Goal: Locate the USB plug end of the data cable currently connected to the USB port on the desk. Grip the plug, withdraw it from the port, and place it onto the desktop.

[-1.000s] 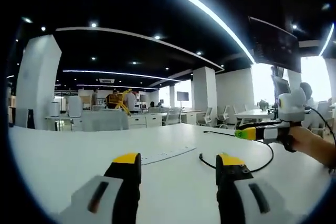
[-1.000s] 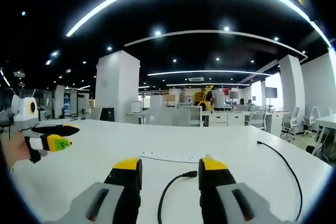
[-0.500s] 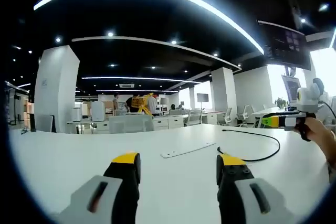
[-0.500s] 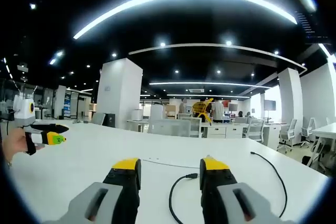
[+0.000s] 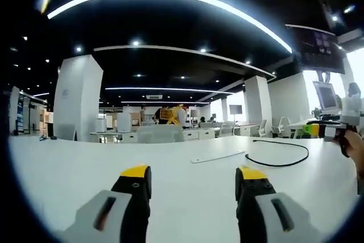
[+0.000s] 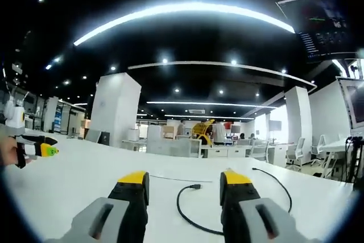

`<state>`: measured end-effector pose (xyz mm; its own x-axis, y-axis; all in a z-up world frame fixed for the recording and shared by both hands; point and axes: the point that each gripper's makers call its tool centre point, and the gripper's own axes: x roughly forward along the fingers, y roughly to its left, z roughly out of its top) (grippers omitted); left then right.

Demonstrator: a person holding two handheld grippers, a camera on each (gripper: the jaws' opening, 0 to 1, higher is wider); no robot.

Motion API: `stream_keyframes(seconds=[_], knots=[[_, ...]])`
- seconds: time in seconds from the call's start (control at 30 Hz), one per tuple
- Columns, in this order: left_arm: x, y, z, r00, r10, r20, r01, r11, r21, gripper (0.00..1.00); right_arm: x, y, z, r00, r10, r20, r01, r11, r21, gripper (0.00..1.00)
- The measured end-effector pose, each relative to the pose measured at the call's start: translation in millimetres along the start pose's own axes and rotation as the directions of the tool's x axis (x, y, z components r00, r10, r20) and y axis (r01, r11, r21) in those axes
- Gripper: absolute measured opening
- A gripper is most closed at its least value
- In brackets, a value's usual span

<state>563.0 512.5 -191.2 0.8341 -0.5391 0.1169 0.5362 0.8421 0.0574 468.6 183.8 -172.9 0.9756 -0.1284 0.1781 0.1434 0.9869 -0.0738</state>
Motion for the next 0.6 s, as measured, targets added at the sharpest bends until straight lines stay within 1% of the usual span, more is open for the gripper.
stream_keyframes(seconds=[0.13,0.2,0.27,0.47,0.6], knots=[[-9.4,5.7,-7.6,0.999,0.048,0.004,-0.048,0.999,0.005,0.60,-13.4,-7.1,-6.7,0.999,-0.050,0.019,0.050,0.999,0.005,0.51],[-13.7,9.3,-11.9,0.997,0.071,0.008,-0.071,0.997,-0.002,0.60,-17.5,-10.5,-9.9,0.997,-0.068,0.025,0.068,0.998,0.009,0.51],[-16.4,11.8,-14.8,0.996,0.091,0.010,-0.091,0.996,0.011,0.60,-20.3,-13.1,-12.8,0.996,-0.083,0.029,0.083,0.997,0.012,0.51],[-20.2,15.7,-18.7,0.993,0.113,0.025,-0.114,0.993,0.028,0.60,-24.5,-15.2,-22.6,0.994,-0.109,0.021,0.109,0.994,0.006,0.51],[-22.1,19.8,-21.6,0.990,0.137,0.032,-0.138,0.990,0.038,0.60,-26.6,-17.7,-24.1,0.992,-0.125,0.020,0.125,0.992,0.000,0.51]])
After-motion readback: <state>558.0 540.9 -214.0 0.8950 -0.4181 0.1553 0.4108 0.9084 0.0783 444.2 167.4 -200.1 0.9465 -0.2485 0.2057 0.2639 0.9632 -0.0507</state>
